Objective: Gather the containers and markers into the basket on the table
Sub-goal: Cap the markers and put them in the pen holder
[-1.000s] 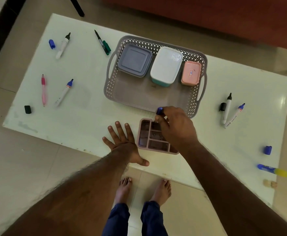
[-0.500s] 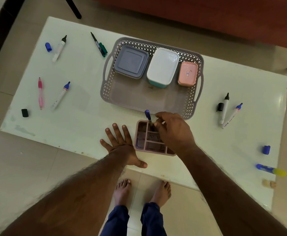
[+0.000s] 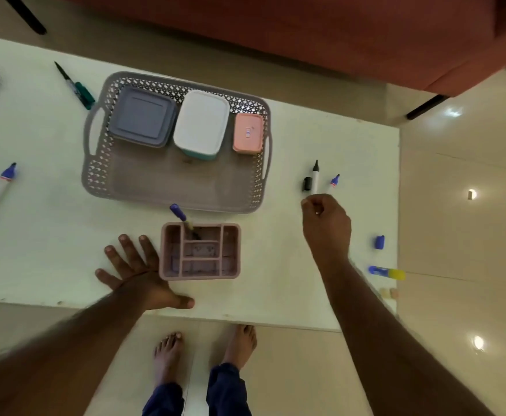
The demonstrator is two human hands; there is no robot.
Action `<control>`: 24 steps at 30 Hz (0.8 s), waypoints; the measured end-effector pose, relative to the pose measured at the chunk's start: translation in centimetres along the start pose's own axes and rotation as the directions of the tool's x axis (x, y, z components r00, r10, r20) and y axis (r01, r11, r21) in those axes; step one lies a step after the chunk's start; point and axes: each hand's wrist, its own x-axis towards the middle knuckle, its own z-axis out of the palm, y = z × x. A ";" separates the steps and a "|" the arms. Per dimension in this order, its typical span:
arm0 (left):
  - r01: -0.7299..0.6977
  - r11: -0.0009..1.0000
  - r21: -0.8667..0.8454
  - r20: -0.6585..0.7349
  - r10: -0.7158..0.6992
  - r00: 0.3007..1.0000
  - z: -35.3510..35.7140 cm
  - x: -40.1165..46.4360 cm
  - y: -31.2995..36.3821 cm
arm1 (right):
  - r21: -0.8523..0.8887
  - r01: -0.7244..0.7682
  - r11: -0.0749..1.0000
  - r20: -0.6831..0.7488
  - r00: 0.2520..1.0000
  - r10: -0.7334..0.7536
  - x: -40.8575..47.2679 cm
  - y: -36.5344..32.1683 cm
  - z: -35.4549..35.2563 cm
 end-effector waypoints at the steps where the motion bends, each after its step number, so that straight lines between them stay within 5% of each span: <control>1: 0.002 1.000 -0.003 0.004 -0.002 1.000 0.0 -0.1 0.0 | -0.017 -0.042 0.999 -0.010 0.999 0.042 1.1 0.9 -0.3; 16: -0.020 1.000 -0.011 -0.002 0.020 1.000 0.5 0.6 -0.4 | -0.138 -0.215 0.967 0.034 0.975 0.221 6.7 5.6 0.4; 24: 0.011 1.000 -0.022 -0.009 -0.011 1.000 0.8 0.7 -0.2 | -0.095 -0.175 0.980 -0.026 0.985 0.173 8.0 4.8 1.4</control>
